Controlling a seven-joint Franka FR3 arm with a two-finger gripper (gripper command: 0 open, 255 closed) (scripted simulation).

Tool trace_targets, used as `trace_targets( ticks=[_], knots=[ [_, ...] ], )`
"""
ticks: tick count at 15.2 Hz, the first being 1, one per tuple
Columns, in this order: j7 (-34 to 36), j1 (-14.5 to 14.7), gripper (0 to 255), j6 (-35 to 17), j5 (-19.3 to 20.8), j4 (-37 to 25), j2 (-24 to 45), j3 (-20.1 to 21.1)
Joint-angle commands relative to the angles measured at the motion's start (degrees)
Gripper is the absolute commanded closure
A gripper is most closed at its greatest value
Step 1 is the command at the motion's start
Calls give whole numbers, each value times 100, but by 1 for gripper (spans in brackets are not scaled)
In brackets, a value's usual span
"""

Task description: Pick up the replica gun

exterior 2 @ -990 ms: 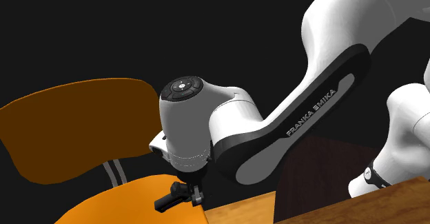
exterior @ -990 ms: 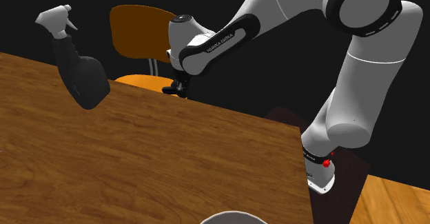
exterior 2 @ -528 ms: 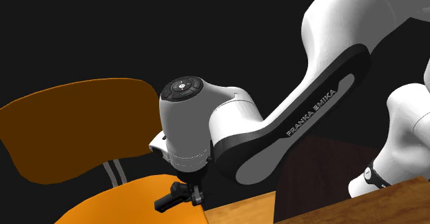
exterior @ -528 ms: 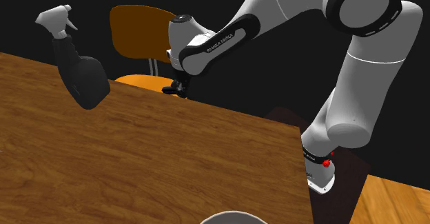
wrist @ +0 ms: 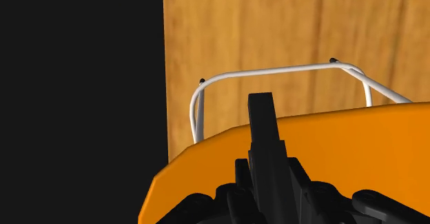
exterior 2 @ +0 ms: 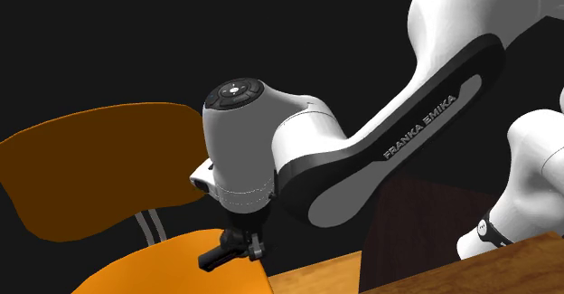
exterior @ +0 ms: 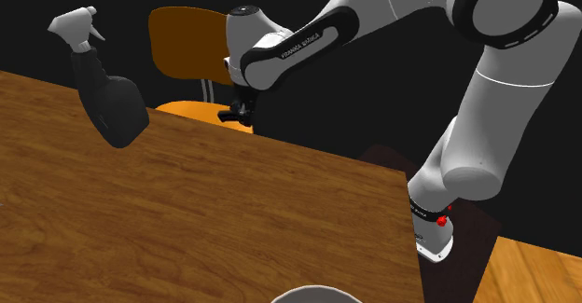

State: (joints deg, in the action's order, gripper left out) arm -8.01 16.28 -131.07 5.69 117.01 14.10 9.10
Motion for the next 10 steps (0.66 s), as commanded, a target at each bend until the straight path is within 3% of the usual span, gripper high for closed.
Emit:
trace_targets(
  ticks=[1, 10],
  knots=[
    [-27, -10, 255, 129, -33, -8, -123, 9],
    [-96, -24, 255, 620, -117, -220, -407, 30]
  ],
)
